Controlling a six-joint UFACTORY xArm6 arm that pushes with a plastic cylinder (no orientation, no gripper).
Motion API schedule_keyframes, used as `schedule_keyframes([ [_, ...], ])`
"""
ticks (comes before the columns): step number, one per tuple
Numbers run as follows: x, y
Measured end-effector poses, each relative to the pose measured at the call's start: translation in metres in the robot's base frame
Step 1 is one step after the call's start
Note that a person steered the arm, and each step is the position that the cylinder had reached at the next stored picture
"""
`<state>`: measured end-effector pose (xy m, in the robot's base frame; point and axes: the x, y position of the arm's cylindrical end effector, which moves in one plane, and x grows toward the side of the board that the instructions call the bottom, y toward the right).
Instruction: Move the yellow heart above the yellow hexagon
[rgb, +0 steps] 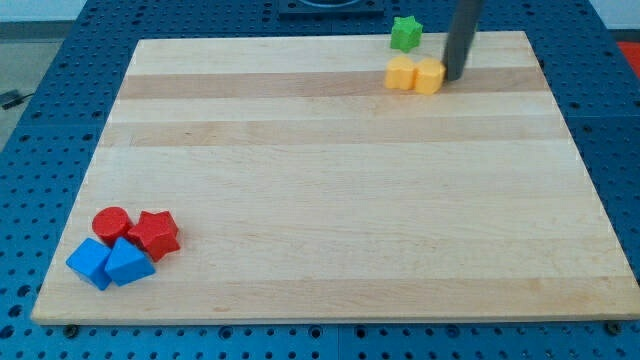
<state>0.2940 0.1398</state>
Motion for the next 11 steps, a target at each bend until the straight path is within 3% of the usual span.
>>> schedule_keyframes([
  [2, 0.016, -0.13],
  [3, 0.016, -0.133],
  [4, 0.016, -0.08],
  [5, 0.002, -0.039],
  [6, -0.037, -0.052],
  [8, -0.015, -0.214],
  [9, -0.036, -0.208],
  [10, -0.057, -0.147],
  [11, -0.032, -0.098],
])
